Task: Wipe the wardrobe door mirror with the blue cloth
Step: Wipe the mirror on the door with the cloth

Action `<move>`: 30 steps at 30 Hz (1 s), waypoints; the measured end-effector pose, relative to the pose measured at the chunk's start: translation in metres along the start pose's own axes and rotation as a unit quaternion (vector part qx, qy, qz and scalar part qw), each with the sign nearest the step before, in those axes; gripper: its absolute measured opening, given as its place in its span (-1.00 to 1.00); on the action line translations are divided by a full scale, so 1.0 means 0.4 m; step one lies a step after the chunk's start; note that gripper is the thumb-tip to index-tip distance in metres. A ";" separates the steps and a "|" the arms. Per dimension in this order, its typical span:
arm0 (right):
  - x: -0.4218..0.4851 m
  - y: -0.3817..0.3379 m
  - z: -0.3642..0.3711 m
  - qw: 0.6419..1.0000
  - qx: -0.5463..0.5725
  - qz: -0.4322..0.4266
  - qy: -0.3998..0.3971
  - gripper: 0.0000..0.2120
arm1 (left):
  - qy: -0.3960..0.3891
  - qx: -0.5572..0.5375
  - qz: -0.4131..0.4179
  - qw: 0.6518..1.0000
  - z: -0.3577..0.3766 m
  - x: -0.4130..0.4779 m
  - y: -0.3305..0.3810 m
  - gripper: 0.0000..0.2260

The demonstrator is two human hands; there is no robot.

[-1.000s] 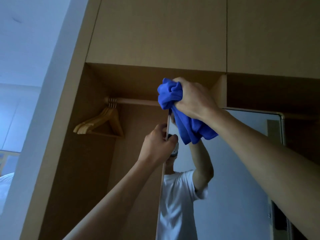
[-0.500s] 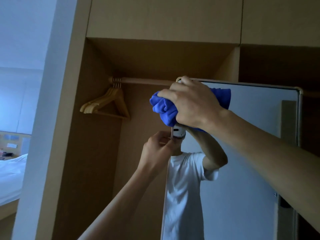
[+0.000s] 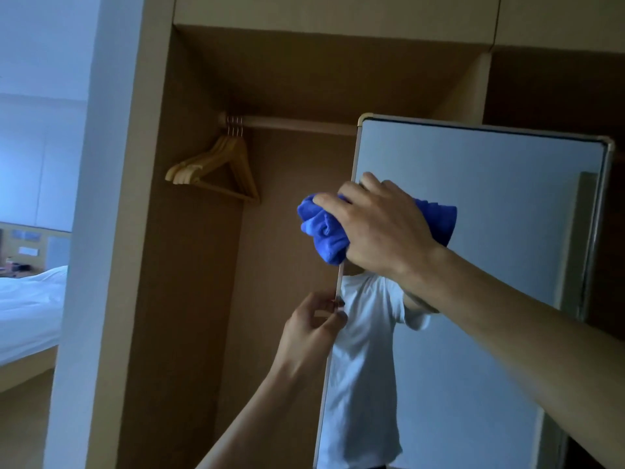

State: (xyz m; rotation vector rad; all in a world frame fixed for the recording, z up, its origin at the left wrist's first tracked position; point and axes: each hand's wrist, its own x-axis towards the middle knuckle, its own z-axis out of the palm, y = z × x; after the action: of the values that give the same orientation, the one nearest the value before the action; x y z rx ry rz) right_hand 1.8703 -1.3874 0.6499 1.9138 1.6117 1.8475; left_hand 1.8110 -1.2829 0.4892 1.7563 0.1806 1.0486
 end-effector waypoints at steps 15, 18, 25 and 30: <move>-0.117 -0.109 0.048 0.999 0.007 -0.041 -0.009 -0.72 | -0.012 -0.014 -0.049 0.999 0.009 -0.079 -0.093 -0.74; -0.179 -0.162 0.069 0.999 0.027 -0.041 -0.013 -0.65 | -0.014 -0.042 -0.044 0.998 0.015 -0.099 -0.094 -0.83; -0.239 -0.215 0.073 0.996 0.052 -0.025 -0.072 -0.53 | -0.015 -0.056 -0.066 0.996 0.031 -0.149 -0.119 -0.81; -0.191 -0.181 0.050 0.996 0.044 0.002 -0.078 -0.51 | -0.024 -0.020 -0.077 0.997 0.024 -0.179 -0.163 -0.68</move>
State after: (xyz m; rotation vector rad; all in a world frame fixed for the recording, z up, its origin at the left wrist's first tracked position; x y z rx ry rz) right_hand 1.8590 -1.3919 0.5433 2.0398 1.6663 1.6063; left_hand 1.7967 -1.3001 0.3943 1.7011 0.2577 0.8917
